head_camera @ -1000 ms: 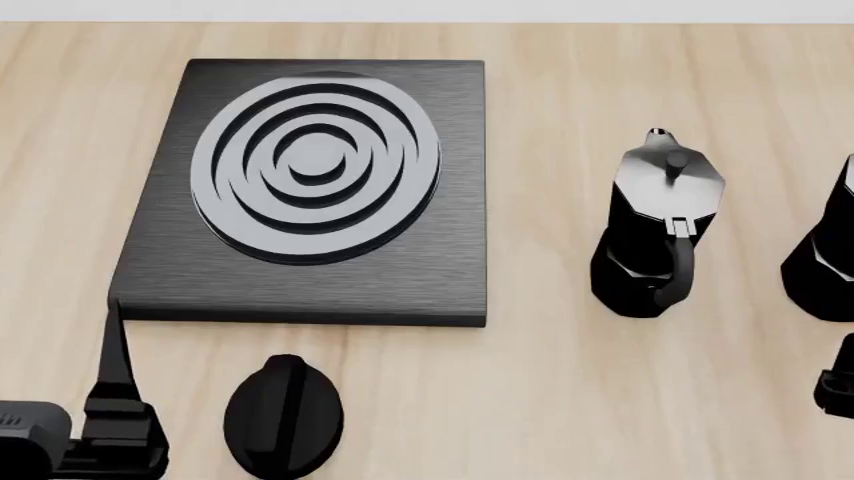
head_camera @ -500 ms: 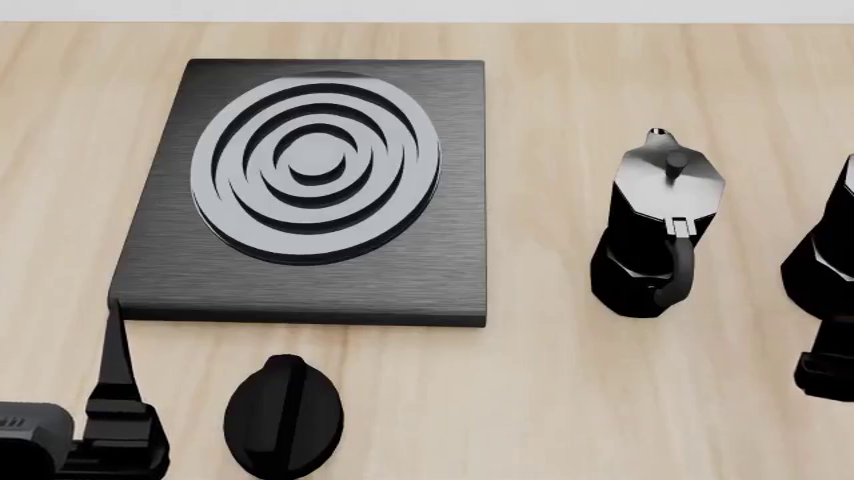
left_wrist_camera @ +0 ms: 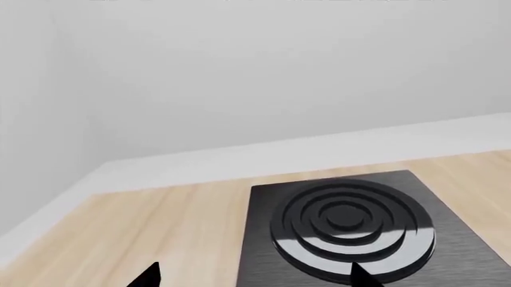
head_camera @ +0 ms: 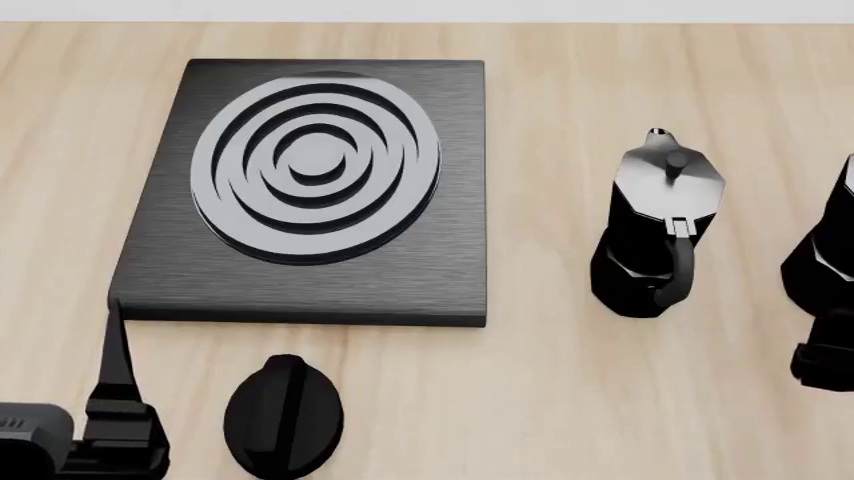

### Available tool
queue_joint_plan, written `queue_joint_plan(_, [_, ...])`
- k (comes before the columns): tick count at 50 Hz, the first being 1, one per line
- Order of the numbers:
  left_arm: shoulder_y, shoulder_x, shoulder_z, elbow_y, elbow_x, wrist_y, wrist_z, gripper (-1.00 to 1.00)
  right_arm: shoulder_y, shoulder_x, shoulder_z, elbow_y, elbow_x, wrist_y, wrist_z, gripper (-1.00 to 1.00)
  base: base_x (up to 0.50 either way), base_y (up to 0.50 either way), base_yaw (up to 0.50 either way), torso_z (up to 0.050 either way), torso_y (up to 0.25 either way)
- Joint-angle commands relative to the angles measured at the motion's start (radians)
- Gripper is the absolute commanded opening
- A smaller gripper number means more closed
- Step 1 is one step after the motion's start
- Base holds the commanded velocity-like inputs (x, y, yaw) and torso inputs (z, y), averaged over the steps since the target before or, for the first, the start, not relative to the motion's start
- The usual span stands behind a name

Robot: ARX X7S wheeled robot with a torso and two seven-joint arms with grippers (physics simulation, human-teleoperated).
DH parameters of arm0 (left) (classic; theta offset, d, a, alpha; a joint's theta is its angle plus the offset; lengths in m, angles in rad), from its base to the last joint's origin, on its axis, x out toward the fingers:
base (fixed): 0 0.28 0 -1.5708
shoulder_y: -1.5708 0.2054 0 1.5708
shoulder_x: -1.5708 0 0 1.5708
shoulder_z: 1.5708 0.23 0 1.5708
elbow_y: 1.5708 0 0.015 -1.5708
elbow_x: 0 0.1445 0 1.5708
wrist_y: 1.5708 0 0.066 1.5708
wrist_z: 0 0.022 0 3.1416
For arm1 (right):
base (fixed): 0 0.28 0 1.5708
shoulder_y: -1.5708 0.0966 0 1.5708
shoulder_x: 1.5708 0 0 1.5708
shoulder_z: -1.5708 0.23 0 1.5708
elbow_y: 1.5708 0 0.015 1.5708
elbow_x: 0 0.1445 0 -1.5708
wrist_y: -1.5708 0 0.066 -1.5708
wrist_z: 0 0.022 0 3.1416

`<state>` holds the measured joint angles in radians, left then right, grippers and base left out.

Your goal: Put the right moka pot on the stove.

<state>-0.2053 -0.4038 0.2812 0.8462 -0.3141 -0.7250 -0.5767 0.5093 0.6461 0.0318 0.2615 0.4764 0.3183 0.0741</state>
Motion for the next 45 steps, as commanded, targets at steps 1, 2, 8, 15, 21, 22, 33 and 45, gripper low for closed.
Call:
queue_joint_plan(1, [0.002,-0.006,0.011,0.002,0.012,0.008,-0.007,1.00,0.029,-0.005,-0.015,0.047,-0.017,-0.014,-0.008,1.00,0.00,0.00,0.00,0.000,0.000])
queue_joint_plan(2, [-0.004,-0.005,0.004,0.008,0.003,-0.004,-0.008,1.00,0.031,-0.005,-0.015,0.049,-0.017,-0.013,-0.009,1.00,0.00,0.00,0.00,0.000,0.000])
queue_joint_plan(8, [-0.001,-0.006,0.005,0.006,0.005,0.001,-0.011,1.00,0.047,-0.011,-0.022,0.086,-0.027,-0.028,-0.014,1.00,0.00,0.00,0.00,0.000,0.000])
queue_joint_plan(15, [0.009,-0.008,0.008,0.001,0.007,0.024,-0.008,1.00,0.065,-0.020,-0.035,0.132,-0.043,-0.043,-0.020,1.00,0.00,0.00,0.00,0.000,0.000])
queue_joint_plan(21, [0.000,-0.003,-0.005,0.005,-0.013,0.005,-0.010,1.00,0.099,-0.029,-0.052,0.180,-0.061,-0.055,-0.027,1.00,0.00,0.00,0.00,0.000,0.000])
queue_joint_plan(22, [-0.001,-0.003,-0.007,0.007,-0.016,0.002,-0.010,1.00,0.102,-0.030,-0.054,0.184,-0.062,-0.056,-0.028,1.00,0.00,0.00,0.00,0.000,0.000])
queue_joint_plan(33, [0.002,-0.002,-0.016,0.000,-0.030,0.011,-0.006,1.00,0.136,-0.038,-0.073,0.228,-0.082,-0.067,-0.035,1.00,0.00,0.00,0.00,0.000,0.000])
queue_joint_plan(45, [0.001,-0.003,-0.014,-0.002,-0.032,0.013,-0.010,1.00,0.109,-0.029,-0.055,0.173,-0.065,-0.058,-0.023,-1.00,0.00,0.00,0.00,0.000,0.000])
